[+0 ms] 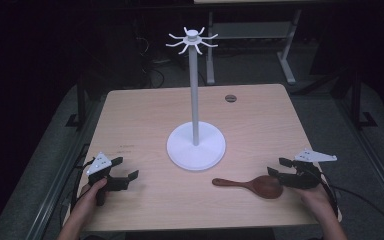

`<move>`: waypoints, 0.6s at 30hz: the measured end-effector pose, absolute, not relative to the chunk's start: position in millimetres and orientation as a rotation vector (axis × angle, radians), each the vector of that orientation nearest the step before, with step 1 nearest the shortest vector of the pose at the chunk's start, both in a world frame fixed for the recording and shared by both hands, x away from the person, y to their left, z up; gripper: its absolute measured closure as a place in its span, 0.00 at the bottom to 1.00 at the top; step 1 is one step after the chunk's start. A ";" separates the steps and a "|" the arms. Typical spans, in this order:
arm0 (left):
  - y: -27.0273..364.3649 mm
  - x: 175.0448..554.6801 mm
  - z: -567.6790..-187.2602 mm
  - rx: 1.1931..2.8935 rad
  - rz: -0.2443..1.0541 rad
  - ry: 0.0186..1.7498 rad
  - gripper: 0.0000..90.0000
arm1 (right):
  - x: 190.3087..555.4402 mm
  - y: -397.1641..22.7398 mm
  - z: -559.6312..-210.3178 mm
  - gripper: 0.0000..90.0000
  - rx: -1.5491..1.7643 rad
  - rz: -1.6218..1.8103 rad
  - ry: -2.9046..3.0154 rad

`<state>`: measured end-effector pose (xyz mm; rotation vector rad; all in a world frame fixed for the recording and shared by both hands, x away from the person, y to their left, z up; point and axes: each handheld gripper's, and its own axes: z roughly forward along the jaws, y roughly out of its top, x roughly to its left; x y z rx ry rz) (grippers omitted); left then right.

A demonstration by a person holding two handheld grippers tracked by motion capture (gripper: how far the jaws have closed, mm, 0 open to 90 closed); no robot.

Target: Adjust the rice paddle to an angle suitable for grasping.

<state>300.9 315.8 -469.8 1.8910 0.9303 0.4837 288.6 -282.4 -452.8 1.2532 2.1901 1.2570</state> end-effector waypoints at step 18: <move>315.5 300.3 -469.6 1.893 0.502 0.920 0.14 | 287.3 -255.6 -440.2 1.00 1.062 1.283 2.425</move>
